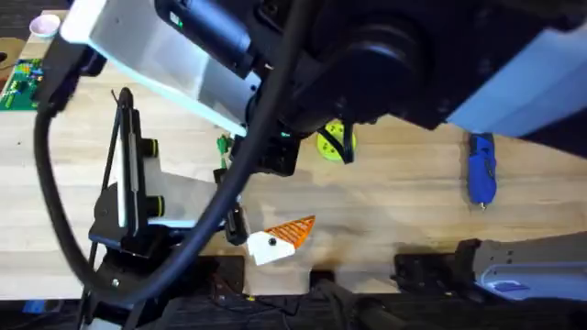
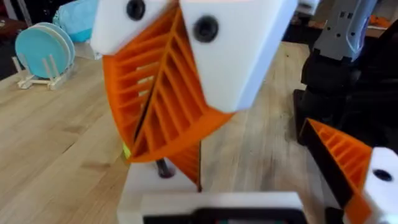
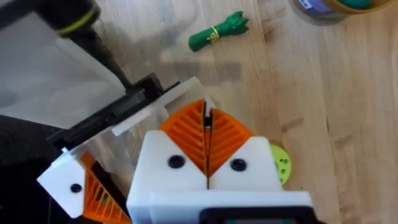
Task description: Pick up the gripper from the table and insert it into the empty holder that is missing its gripper. Then pick up a screw, insert it into the mounting hole, and use the screwdriver to tighten it. Finally, clean up the table by picking up the vegetable and placing it into the bucket.
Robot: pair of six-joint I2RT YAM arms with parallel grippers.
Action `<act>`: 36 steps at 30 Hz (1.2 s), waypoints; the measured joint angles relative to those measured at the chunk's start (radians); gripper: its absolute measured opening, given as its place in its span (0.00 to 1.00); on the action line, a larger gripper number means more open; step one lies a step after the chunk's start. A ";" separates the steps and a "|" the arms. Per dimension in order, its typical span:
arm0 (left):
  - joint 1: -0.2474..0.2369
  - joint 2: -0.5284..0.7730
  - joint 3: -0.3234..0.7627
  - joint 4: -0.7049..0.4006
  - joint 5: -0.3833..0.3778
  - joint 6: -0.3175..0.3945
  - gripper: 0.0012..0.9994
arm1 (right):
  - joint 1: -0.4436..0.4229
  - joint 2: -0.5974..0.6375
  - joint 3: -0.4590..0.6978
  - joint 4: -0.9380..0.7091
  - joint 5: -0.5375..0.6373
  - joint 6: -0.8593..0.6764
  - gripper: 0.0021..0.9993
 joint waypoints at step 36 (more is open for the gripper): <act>0.000 0.000 0.000 0.000 0.003 -0.006 0.99 | -0.001 0.001 0.010 -0.054 -0.062 0.053 0.00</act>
